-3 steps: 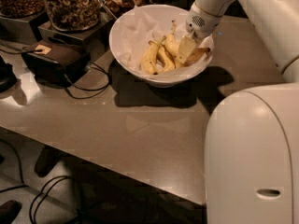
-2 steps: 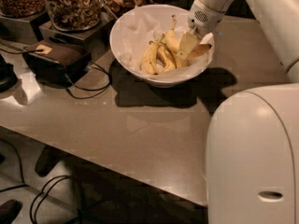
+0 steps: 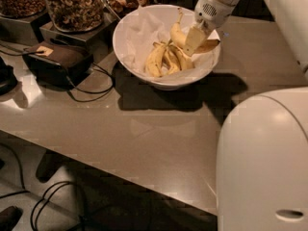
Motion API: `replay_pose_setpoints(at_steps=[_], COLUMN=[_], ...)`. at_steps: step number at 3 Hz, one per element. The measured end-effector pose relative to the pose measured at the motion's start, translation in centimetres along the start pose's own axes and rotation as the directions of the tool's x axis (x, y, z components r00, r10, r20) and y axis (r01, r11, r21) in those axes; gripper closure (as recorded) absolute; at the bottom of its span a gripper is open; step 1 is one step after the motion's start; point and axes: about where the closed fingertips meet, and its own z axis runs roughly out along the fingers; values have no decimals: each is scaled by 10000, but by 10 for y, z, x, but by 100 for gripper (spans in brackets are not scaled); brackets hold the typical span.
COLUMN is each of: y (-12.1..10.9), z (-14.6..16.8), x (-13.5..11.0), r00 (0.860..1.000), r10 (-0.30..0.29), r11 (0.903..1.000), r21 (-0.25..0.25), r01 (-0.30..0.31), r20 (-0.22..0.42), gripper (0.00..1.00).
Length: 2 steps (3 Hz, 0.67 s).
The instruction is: Pick banana from white bowl
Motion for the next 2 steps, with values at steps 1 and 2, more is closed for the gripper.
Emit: replay_pose_setpoints(at_steps=[1, 2], y=[15, 14], z=[-22, -21], x=[11, 10], r00=[9999, 9999], r10=[14, 13], r11=[10000, 10000], r21=[56, 59], r01=[-13, -12], r20=[-148, -136], gripper=[100, 100])
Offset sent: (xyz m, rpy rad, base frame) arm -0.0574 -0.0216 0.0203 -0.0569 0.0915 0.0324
